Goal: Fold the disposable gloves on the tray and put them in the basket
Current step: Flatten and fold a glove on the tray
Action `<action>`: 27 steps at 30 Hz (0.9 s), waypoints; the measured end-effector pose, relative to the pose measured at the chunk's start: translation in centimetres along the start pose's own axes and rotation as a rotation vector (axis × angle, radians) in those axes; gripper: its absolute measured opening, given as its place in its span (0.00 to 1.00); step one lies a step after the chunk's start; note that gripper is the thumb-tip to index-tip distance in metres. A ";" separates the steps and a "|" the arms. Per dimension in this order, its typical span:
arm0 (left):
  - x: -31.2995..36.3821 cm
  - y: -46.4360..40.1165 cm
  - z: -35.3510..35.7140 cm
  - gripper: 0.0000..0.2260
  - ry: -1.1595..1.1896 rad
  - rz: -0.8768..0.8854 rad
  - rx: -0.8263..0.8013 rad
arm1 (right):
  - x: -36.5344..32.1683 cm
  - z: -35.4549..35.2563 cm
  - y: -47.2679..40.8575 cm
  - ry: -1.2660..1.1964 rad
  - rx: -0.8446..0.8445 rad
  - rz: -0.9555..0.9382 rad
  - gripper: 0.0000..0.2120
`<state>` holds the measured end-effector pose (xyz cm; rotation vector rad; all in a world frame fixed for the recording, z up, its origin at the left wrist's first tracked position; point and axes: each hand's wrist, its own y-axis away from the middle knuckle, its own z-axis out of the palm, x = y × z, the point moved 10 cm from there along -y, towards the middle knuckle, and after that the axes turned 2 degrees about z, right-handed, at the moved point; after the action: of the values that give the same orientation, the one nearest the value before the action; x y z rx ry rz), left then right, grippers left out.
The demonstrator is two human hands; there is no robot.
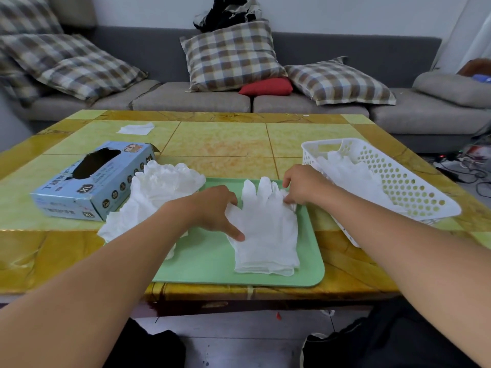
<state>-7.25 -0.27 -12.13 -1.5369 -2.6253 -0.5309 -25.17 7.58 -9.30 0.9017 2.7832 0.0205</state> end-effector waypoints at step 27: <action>6.1 5.0 2.0 0.15 0.191 0.355 -0.084 | -5.2 4.1 11.0 -0.149 -0.561 -0.567 0.12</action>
<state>-5.81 7.73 -11.37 -1.8201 -2.1508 -0.7212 -13.92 13.25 -11.36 -0.0227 2.5652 0.5780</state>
